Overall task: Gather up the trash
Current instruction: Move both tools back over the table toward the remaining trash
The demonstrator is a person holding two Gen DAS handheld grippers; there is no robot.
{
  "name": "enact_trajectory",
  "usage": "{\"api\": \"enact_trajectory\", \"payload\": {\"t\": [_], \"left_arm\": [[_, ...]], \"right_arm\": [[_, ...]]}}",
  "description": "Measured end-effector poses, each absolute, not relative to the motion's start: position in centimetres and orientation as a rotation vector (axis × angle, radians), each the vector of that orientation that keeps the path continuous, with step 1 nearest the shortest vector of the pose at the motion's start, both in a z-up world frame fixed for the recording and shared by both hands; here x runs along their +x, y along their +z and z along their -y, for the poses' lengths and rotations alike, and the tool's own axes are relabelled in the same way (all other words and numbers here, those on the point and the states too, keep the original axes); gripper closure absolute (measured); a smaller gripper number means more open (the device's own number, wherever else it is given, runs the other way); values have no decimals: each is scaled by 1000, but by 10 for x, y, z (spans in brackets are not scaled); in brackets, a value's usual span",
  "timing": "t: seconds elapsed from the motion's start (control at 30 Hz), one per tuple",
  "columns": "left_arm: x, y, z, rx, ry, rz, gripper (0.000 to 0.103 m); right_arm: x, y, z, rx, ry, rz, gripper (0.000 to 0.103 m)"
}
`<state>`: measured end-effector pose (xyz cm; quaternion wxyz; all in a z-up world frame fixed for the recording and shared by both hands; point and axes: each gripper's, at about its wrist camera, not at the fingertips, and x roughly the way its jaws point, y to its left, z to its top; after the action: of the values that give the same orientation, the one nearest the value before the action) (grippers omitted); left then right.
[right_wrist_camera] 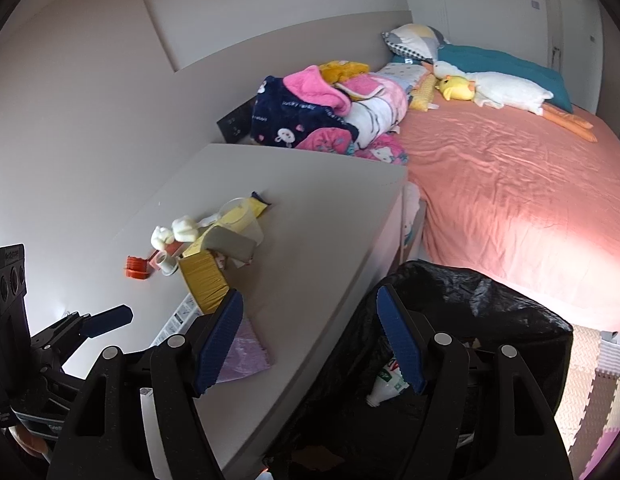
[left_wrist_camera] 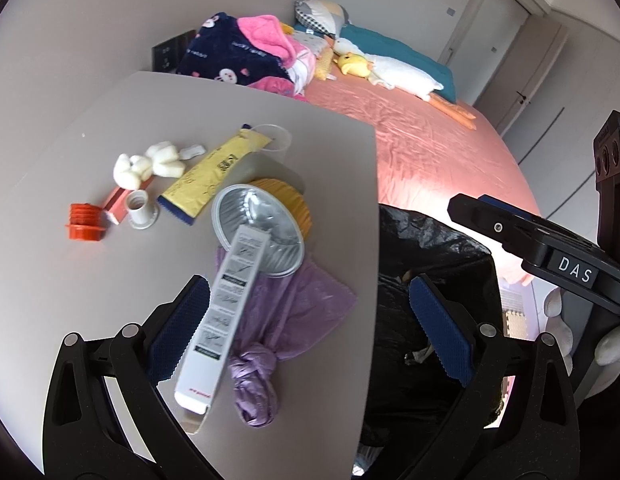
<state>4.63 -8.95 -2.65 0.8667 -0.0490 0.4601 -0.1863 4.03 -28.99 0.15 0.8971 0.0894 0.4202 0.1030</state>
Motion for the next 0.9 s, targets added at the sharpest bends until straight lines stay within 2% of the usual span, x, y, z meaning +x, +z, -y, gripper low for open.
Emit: {"api": "enact_trajectory", "payload": {"t": [0.43, 0.5, 0.73, 0.83, 0.9], "left_arm": [[45, -48, 53, -104, -268, -983, 7], [47, -53, 53, -87, -270, -994, 10], [56, -72, 52, -73, -282, -1053, 34], [58, -79, 50, -82, -284, -1070, 42], [60, -83, 47, -92, -285, -1085, 48]], "right_arm": [[50, -11, 242, 112, 337, -915, 33], [52, -13, 237, 105, 349, -923, 33], [64, -24, 221, 77, 383, -957, 33], [70, -32, 214, 64, 398, -981, 37], [75, -39, 209, 61, 414, -1007, 44]]}}
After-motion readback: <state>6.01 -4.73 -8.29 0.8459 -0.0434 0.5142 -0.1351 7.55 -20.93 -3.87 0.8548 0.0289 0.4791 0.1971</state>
